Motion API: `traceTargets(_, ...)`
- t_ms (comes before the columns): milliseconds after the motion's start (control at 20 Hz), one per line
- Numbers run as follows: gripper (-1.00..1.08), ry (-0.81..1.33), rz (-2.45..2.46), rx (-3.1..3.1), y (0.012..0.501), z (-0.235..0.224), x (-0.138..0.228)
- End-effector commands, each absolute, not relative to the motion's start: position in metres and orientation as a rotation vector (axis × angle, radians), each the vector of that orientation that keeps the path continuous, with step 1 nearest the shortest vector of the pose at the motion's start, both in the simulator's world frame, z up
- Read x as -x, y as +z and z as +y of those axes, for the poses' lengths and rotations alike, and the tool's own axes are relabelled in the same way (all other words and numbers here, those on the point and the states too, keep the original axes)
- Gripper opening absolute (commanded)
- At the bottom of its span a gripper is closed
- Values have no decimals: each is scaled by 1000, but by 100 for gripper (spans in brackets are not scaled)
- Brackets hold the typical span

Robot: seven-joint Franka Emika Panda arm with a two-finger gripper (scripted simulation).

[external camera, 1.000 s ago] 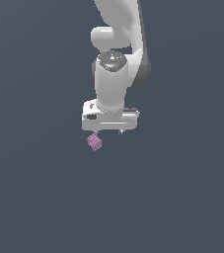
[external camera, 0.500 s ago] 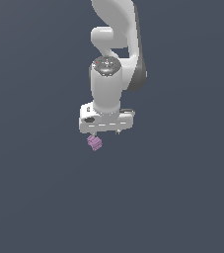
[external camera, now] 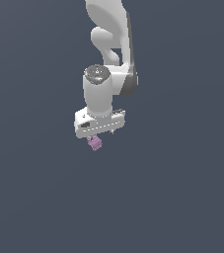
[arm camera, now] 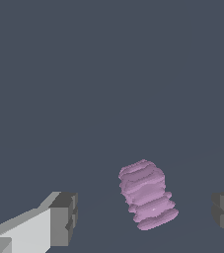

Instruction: Pick up the object and move it to a goal position.

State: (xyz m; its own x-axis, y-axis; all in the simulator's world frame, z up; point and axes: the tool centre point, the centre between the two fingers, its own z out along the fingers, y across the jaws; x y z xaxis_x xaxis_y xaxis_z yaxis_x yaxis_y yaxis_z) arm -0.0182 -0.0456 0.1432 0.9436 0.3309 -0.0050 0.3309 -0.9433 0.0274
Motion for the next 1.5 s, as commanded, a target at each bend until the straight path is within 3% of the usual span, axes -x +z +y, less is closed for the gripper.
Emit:
traceTargets(0,100,-2,605,-3058,135,-52,22)
traceTargets(750,100,-2,1007,-2971,99,-82,44)
traceTargets(1450,100,-1,1082,-2949,89,-87,49)
